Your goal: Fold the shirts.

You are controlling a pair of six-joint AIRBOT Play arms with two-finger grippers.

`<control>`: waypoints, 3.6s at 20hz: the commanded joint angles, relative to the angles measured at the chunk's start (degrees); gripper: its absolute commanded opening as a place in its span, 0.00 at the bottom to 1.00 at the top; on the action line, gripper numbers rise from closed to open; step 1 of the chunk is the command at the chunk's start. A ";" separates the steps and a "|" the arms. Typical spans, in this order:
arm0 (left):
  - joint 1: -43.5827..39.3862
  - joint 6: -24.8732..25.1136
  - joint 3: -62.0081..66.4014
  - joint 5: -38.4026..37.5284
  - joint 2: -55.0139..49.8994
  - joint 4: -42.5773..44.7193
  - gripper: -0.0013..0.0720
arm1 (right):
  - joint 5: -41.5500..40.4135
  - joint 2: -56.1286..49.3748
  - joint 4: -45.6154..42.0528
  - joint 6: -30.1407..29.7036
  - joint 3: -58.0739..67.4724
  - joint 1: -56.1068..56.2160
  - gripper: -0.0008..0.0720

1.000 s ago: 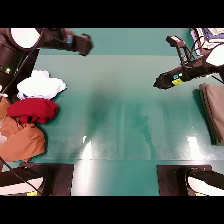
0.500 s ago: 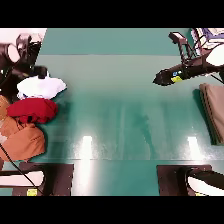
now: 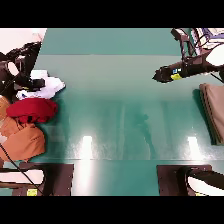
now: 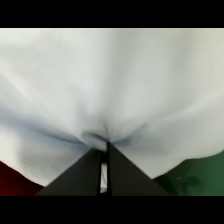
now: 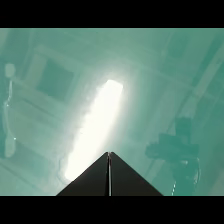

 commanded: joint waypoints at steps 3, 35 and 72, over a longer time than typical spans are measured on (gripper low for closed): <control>-1.09 0.15 4.22 1.77 9.44 -7.10 0.05 | -0.42 2.40 -0.04 0.02 4.24 -3.82 0.03; -40.37 -2.45 11.41 -15.61 5.44 -5.92 0.94 | -3.21 25.77 -0.09 -0.07 2.58 -18.01 0.03; -23.47 8.09 8.98 -7.04 1.27 -19.10 0.05 | -8.85 -0.46 18.47 -3.72 -41.22 1.05 0.62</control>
